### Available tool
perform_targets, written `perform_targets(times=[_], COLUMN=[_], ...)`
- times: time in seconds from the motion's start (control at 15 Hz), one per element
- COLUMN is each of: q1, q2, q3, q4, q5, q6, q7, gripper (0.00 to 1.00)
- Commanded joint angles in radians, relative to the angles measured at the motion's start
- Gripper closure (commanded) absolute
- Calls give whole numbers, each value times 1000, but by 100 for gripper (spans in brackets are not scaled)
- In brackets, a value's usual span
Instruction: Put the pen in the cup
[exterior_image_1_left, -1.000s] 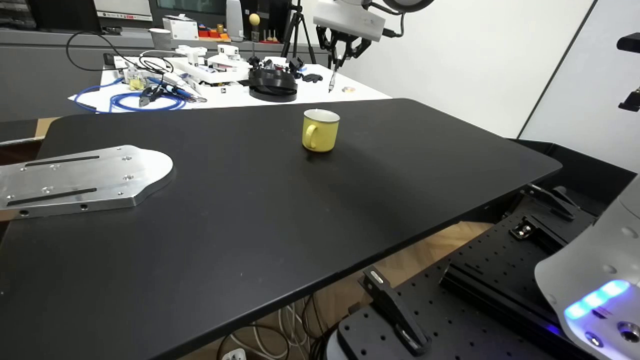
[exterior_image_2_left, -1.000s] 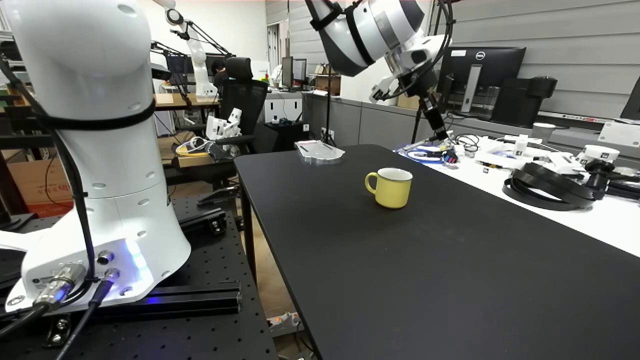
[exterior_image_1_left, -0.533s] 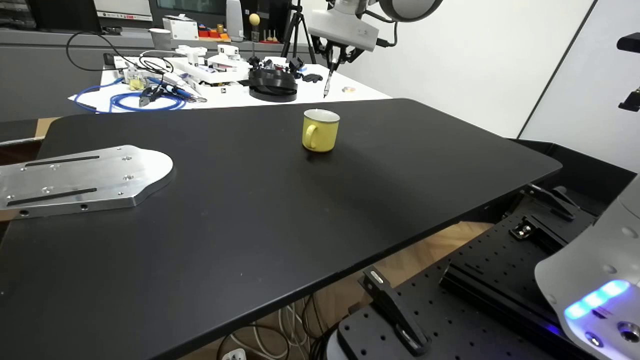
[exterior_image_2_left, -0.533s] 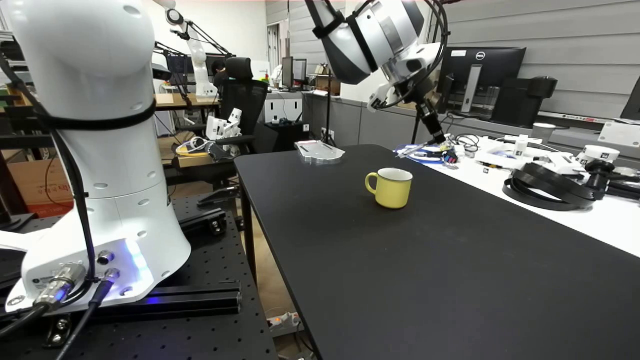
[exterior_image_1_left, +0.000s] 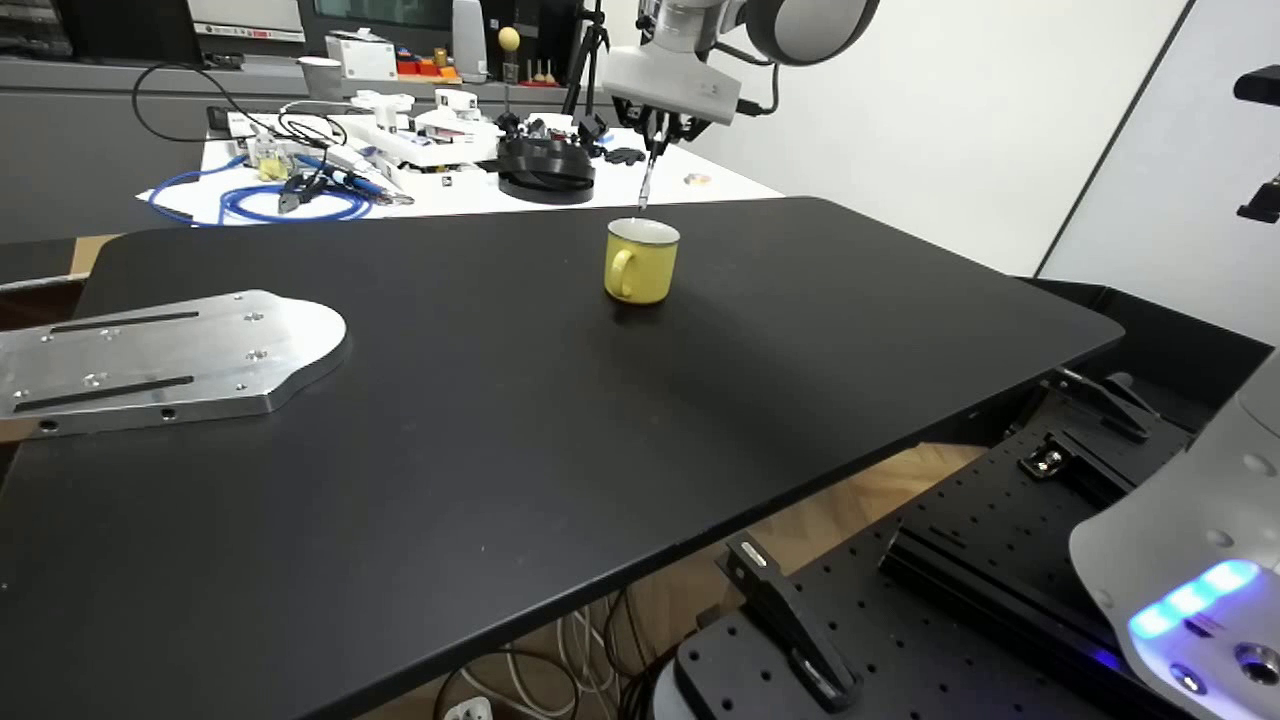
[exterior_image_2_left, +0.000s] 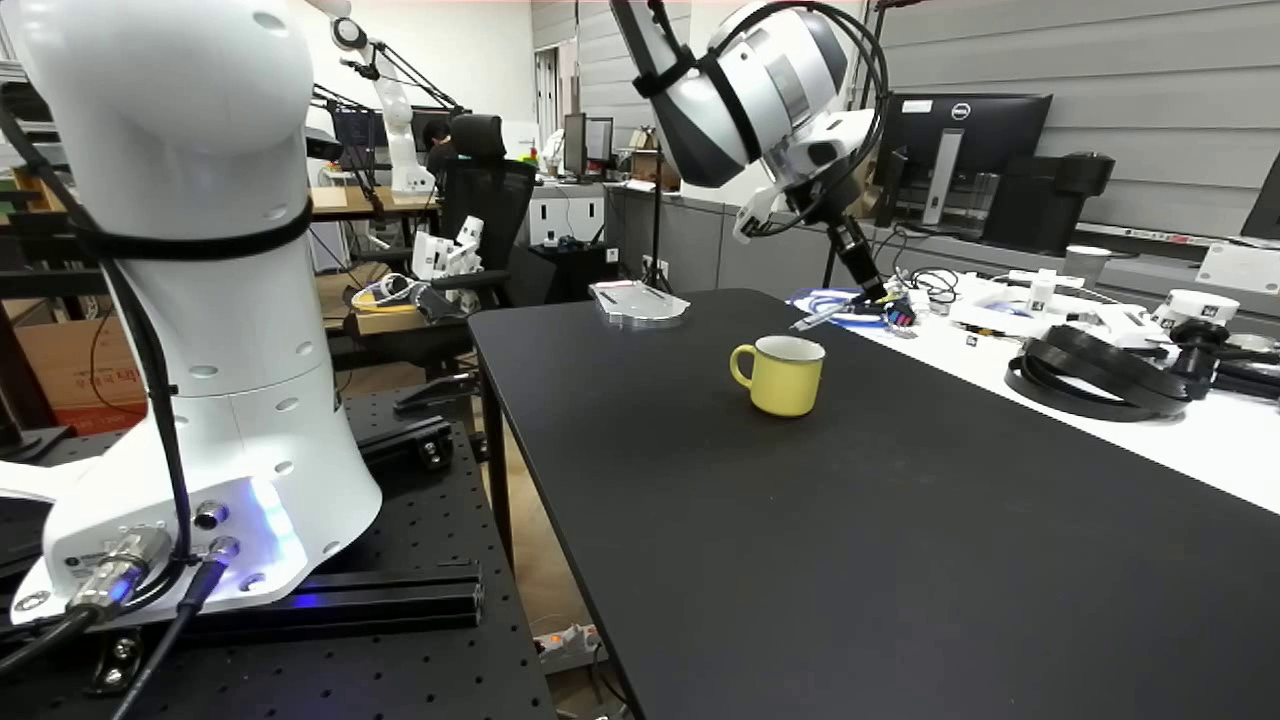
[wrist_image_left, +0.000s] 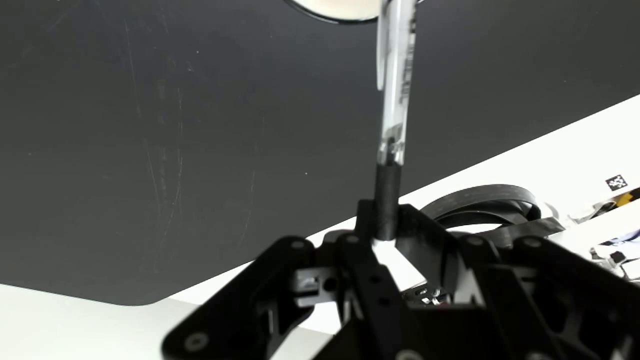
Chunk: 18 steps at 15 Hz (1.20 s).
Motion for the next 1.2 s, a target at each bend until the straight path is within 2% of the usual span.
perform_targets(times=[0.0, 1.13], q1=[21, 27], q2=[38, 93], q3=[-22, 9], q4=[37, 18], q5=[-53, 15], q6=[13, -23], q7=[81, 49], gripper=[95, 95])
